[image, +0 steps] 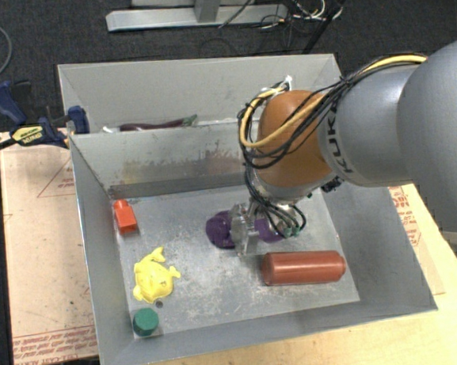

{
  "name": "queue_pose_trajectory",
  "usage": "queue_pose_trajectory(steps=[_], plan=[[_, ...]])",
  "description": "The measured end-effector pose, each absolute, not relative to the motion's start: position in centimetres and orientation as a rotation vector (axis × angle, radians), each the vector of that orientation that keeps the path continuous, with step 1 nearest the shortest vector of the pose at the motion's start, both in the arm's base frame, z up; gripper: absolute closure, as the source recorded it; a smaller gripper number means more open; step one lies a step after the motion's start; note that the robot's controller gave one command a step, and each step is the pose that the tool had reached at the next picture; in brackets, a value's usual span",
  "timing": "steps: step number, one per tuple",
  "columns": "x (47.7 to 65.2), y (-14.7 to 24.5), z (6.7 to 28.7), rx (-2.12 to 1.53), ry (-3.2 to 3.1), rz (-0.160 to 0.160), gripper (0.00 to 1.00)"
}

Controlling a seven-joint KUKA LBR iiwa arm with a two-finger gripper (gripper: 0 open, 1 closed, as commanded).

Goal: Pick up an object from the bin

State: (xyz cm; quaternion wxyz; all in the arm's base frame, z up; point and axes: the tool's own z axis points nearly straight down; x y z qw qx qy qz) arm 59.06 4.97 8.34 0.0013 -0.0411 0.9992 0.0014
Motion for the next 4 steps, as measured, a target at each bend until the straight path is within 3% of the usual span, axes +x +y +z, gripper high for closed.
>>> queue_pose_trajectory(steps=[1,2,4], plan=[[59.06,4.98,8.33,-0.129,3.136,0.005,0.00],[59.06,4.98,8.33,-0.128,3.136,0.005,1.00],[58.46,4.87,8.10,-0.256,3.125,0.004,1.00]])
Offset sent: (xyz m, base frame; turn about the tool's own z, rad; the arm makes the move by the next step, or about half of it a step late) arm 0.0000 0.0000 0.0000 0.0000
